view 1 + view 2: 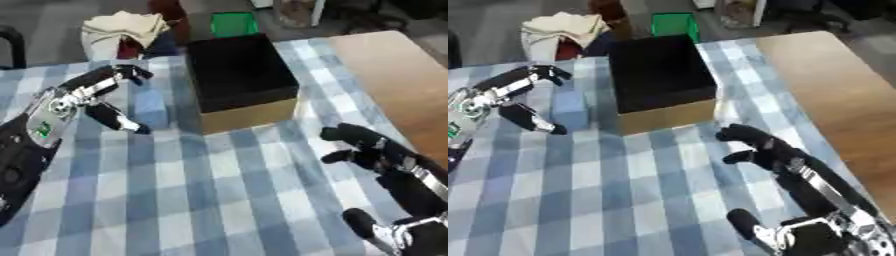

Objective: Pick up objects on the table and place them in the box.

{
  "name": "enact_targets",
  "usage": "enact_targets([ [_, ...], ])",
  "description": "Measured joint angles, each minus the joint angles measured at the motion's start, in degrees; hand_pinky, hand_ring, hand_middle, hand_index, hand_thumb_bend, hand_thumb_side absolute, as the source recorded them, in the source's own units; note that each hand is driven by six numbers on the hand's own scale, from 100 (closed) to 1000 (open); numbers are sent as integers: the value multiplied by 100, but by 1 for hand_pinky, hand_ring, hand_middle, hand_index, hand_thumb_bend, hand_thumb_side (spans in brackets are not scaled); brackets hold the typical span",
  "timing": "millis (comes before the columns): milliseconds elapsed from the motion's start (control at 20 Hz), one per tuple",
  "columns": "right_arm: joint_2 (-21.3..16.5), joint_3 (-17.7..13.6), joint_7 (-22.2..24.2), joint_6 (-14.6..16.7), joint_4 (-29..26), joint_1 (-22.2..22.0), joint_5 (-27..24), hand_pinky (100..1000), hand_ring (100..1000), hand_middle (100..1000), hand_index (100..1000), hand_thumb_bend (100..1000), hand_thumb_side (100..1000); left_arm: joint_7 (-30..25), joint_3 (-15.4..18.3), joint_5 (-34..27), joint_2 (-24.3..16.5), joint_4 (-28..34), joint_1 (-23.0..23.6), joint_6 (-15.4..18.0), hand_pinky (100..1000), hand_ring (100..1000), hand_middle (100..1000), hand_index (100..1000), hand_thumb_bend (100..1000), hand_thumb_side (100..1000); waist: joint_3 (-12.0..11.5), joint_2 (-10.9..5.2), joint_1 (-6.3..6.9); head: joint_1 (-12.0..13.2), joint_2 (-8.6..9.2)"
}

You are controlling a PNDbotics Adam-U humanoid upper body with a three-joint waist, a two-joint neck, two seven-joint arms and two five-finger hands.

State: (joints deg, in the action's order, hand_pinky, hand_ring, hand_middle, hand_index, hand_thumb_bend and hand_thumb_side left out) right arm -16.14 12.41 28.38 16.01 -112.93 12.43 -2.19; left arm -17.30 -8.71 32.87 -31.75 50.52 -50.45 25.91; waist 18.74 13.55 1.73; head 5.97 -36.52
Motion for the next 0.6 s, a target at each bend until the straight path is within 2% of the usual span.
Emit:
enact_targets([
  [400, 37, 3, 35, 13, 1, 15, 5, 796, 1000, 883, 1000, 291, 312, 751, 66, 1, 0, -153, -4, -221, 1000, 789, 821, 921, 726, 342, 65, 80, -5, 0, 38],
  [600, 71, 9, 44, 22, 4, 18, 11, 796, 1000, 883, 1000, 284, 316, 877, 65, -11, 0, -189, -4, -266, 1000, 754, 761, 887, 705, 350, 87, 117, -1, 0, 49],
])
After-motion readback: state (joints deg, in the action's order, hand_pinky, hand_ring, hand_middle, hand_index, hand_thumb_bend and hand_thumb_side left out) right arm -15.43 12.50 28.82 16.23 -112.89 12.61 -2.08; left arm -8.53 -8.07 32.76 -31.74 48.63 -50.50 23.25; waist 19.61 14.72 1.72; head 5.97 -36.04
